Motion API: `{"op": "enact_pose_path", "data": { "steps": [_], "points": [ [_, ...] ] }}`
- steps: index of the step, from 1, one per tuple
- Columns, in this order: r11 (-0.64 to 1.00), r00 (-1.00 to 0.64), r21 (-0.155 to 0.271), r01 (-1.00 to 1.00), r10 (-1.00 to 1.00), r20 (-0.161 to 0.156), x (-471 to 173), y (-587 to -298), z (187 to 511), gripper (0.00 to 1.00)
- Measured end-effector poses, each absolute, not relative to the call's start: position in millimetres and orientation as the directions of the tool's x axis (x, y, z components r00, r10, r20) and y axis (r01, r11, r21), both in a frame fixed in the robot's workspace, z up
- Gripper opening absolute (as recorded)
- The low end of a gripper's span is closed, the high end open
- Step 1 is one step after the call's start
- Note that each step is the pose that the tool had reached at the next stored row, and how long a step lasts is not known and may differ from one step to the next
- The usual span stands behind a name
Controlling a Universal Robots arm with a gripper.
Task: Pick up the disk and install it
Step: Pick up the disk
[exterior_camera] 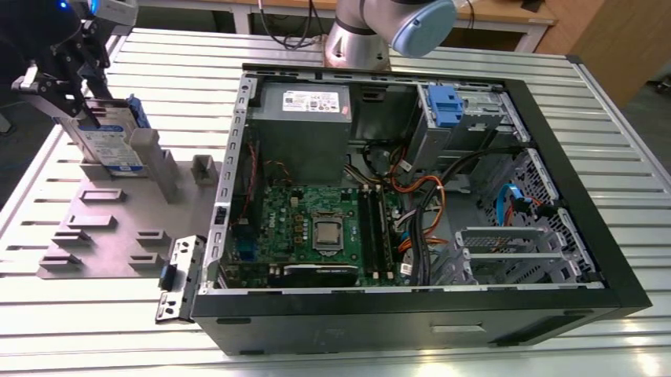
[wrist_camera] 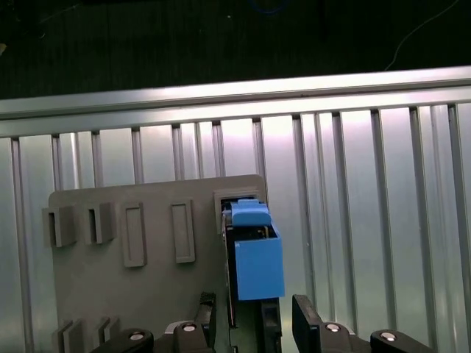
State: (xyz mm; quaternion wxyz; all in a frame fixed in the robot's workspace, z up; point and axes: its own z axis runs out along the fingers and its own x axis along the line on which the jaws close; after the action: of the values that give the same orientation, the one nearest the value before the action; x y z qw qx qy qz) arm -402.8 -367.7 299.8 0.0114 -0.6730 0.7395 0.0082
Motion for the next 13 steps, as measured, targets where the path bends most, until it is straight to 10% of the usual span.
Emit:
{"op": "enact_pose_path", "data": {
  "steps": [13],
  "points": [
    [0.094,-0.094,-0.003,-0.996,-0.995,-0.028,-402.9,-367.7,299.5,0.51]
  ]
}}
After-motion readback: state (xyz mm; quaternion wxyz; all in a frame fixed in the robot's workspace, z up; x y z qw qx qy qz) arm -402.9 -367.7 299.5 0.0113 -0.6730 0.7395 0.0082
